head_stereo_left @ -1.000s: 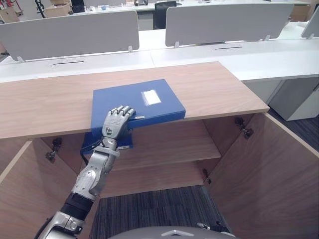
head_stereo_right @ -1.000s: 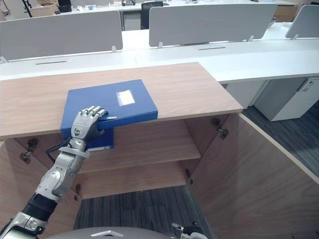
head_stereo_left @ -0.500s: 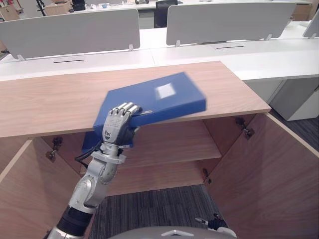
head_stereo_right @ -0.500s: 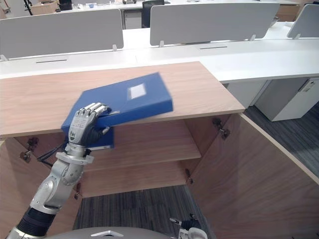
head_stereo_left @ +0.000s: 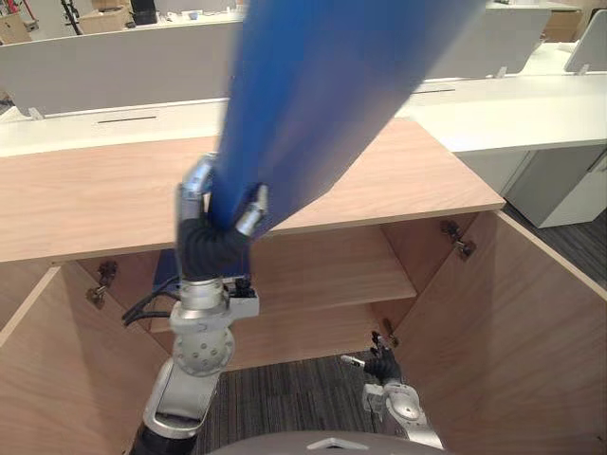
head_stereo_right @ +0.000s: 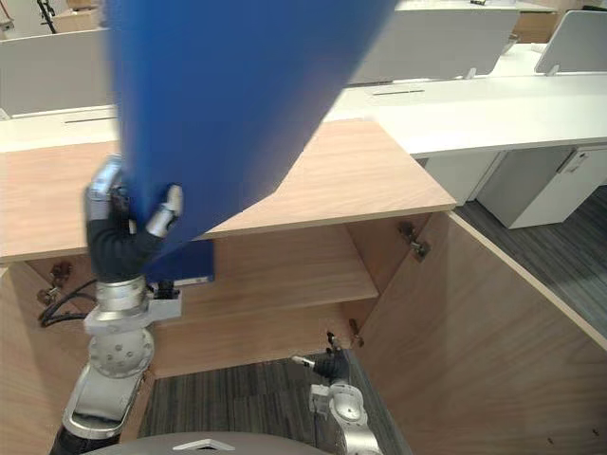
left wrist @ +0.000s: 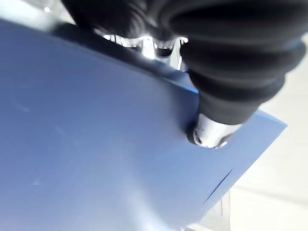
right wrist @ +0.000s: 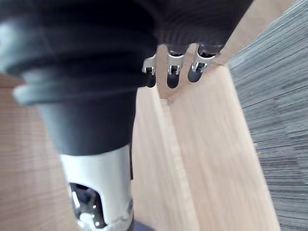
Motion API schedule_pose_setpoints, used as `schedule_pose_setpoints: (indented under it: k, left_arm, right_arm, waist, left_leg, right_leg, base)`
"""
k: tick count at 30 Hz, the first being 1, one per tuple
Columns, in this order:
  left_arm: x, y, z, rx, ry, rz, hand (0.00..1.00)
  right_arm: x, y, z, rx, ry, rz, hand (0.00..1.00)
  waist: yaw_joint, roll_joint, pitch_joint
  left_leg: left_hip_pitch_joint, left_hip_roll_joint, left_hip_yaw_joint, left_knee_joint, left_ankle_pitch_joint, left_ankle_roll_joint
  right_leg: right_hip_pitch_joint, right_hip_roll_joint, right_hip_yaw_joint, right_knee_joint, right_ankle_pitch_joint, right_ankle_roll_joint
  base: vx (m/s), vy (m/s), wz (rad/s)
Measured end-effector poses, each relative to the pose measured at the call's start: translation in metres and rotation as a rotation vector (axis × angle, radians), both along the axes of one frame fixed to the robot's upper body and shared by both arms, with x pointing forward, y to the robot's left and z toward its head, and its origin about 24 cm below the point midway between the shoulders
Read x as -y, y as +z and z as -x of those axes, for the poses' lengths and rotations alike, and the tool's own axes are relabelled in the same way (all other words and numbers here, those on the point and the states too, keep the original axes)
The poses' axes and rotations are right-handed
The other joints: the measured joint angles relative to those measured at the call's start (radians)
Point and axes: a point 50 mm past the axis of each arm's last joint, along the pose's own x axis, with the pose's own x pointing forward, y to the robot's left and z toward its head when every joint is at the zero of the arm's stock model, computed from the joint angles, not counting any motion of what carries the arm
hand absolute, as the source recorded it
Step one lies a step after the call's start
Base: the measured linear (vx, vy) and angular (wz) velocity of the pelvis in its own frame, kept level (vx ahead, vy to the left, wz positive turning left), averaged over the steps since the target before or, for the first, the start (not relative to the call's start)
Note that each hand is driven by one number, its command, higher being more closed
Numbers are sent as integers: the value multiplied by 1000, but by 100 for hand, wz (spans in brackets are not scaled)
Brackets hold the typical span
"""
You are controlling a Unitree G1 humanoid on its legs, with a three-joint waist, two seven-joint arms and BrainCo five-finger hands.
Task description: Walk over to the cabinet, pick up the folder, carry it to the office cabinet, place the folder inside the office cabinet, then close the office cabinet door
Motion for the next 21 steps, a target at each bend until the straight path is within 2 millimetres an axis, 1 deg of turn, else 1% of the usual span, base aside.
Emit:
schedule_pose_setpoints:
  k: [2,5,7,8,9,10,12,13,15,16,18,21]
  left_arm:
    - [-10,3,2,23,3,116,100]
    - [-21,-2,3,-4,17,213,100]
    - [-30,-11,5,-55,49,252,100]
    - [-31,-13,6,-66,57,258,100]
    - [-34,-17,7,-85,68,264,100]
    - [-35,-18,7,-93,72,265,100]
    - [-38,-23,10,-118,90,259,100]
    - [-38,-24,10,-124,92,257,100]
    - [-39,-28,11,-147,96,245,100]
    - [-40,-29,12,-153,97,241,100]
    - [-40,-30,12,-163,97,232,100]
    - [-39,-32,10,-174,81,215,100]
  right_arm:
    - [-2,11,-7,66,-18,-10,0]
    - [-5,32,-12,184,-55,-61,0]
    - [-5,58,-14,319,-95,-107,0]
    - [-4,66,-15,358,-102,-113,0]
    - [-3,80,-15,434,-124,-134,0]
    - [-3,87,-16,472,-134,-144,0]
    - [2,115,-18,615,-176,-164,0]
    - [2,121,-18,646,-182,-166,0]
    - [4,142,-18,750,-189,-168,0]
    - [4,147,-18,775,-188,-168,0]
    - [6,163,-18,854,-181,-163,0]
    - [10,177,-21,920,-173,-138,0]
  waist:
    - [0,1,0]
    - [0,1,0]
    - [2,0,0]
    - [4,0,0]
    - [4,-1,1]
    - [3,-1,1]
    - [-3,-8,5]
    - [-3,-10,6]
    - [-3,-15,9]
    - [-2,-16,9]
    - [1,-16,10]
    - [4,-17,11]
  left_leg:
    - [0,0,2,1,0,0]
    - [-2,1,8,1,-2,0]
    - [-2,2,20,3,-7,1]
    - [-4,2,25,6,-10,2]
    - [-10,2,27,15,-16,4]
    - [-12,1,27,16,-17,4]
    - [-13,0,29,16,-19,5]
    - [-13,0,29,16,-19,5]
    - [-13,0,32,16,-22,5]
    - [-13,-1,32,16,-22,5]
    - [-17,-1,38,17,-23,4]
    - [-18,-1,45,23,-29,5]
  right_leg:
    - [-1,1,3,0,0,1]
    - [-6,2,8,-1,1,1]
    - [-12,3,20,-2,1,1]
    - [-15,3,25,-2,2,3]
    - [-18,2,28,-4,3,4]
    - [-19,2,28,-4,3,4]
    - [-20,0,29,-5,4,5]
    - [-20,0,30,-6,4,5]
    - [-22,0,32,-7,4,5]
    - [-22,0,32,-7,4,5]
    - [-30,1,37,-7,5,7]
    - [-32,1,44,-7,6,8]
  base:
    - [-15,-10,-2]
    - [-8,-9,-5]
    - [8,-2,-15]
    - [11,5,-16]
    - [12,5,-9]
    - [12,3,-4]
    - [0,0,0]
    - [1,-4,-4]
    - [-8,-9,-3]
    - [-17,-12,-4]
    - [-19,-14,-7]
    - [-19,-11,-7]
